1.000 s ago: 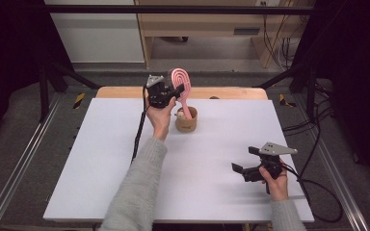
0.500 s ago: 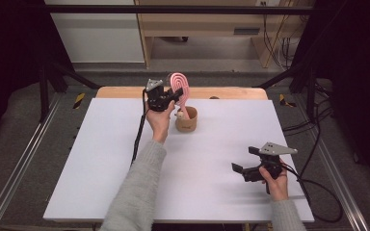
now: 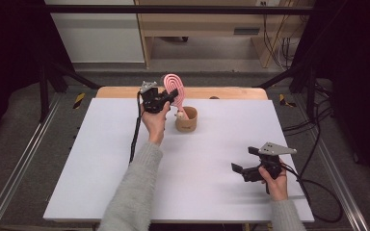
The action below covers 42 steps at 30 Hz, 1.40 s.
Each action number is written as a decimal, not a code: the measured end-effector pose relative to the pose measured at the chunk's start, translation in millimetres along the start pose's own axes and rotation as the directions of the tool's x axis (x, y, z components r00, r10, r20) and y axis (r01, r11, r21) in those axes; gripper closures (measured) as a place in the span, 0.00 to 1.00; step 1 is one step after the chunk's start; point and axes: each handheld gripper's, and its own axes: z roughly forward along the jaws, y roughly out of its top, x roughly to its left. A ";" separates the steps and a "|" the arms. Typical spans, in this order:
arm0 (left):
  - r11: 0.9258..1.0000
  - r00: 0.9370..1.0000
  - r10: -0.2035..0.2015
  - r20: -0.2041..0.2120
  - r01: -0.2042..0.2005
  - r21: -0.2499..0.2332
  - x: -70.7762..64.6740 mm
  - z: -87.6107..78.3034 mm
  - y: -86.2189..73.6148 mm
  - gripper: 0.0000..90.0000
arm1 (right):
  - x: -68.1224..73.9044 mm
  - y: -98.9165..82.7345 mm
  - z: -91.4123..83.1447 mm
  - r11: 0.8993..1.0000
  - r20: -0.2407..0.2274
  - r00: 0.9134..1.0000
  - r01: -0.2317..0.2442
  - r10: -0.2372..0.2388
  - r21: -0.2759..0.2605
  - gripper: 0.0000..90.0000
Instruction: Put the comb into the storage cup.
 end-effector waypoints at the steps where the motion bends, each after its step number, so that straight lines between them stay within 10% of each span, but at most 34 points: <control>1: 1.000 1.000 0.001 -0.001 -0.001 0.000 0.3 -0.2 -0.1 0.69 | 0.0 0.0 0.0 1.000 0.000 1.000 0.000 0.000 0.000 0.00; 28: 0.997 0.996 0.068 -0.050 -0.066 0.040 7.0 -8.6 -0.1 0.63 | 0.0 0.0 0.0 1.000 0.003 1.000 0.000 0.000 -0.001 0.00; 42: 0.990 0.992 0.123 -0.039 -0.120 0.068 9.5 -15.8 1.7 0.42 | 0.1 0.3 -0.7 1.000 0.004 1.000 -0.002 0.002 -0.007 0.00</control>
